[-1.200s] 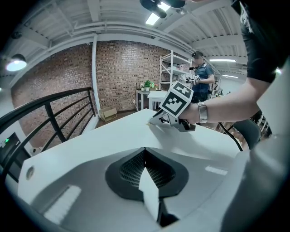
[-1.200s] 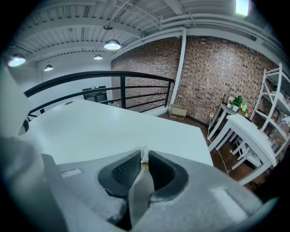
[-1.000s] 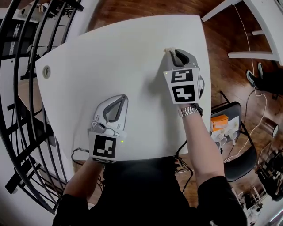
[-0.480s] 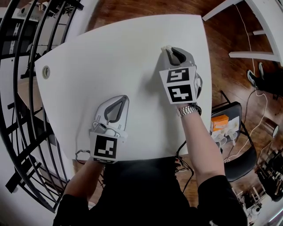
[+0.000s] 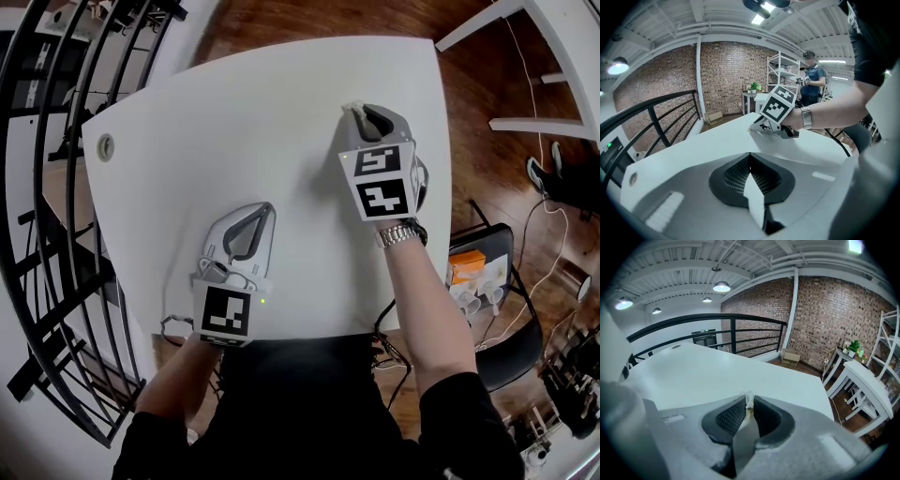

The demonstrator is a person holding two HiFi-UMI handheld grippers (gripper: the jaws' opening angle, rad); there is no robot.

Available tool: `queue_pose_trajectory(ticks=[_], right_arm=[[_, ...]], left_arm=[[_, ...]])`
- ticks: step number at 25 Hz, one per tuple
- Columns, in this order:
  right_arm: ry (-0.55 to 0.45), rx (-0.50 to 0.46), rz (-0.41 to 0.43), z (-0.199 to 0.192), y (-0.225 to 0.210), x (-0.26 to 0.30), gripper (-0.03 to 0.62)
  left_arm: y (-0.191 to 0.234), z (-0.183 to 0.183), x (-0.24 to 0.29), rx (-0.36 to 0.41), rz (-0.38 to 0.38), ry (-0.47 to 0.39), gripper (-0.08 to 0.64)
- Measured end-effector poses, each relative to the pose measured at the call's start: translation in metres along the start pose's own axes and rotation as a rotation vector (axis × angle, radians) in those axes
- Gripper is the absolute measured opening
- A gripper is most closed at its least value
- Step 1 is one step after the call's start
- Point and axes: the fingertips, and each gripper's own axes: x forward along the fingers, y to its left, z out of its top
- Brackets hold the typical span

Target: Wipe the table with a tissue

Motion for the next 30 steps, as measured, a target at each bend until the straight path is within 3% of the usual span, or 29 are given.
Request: queue_pose_trajectory(ticks=[19,30], right_arm=[[-0.048,0.003,0.002,0.002,0.004,-0.065,0.043],[-0.095,-0.041,0.009,0.007,0.063,-0.142,0.043]], left_arm=[[-0.020,0.023,-0.048,0.006,0.066,-0.043,0.017],[-0.049,0.019,-0.117,0.053,0.045,-0.110,0.017]])
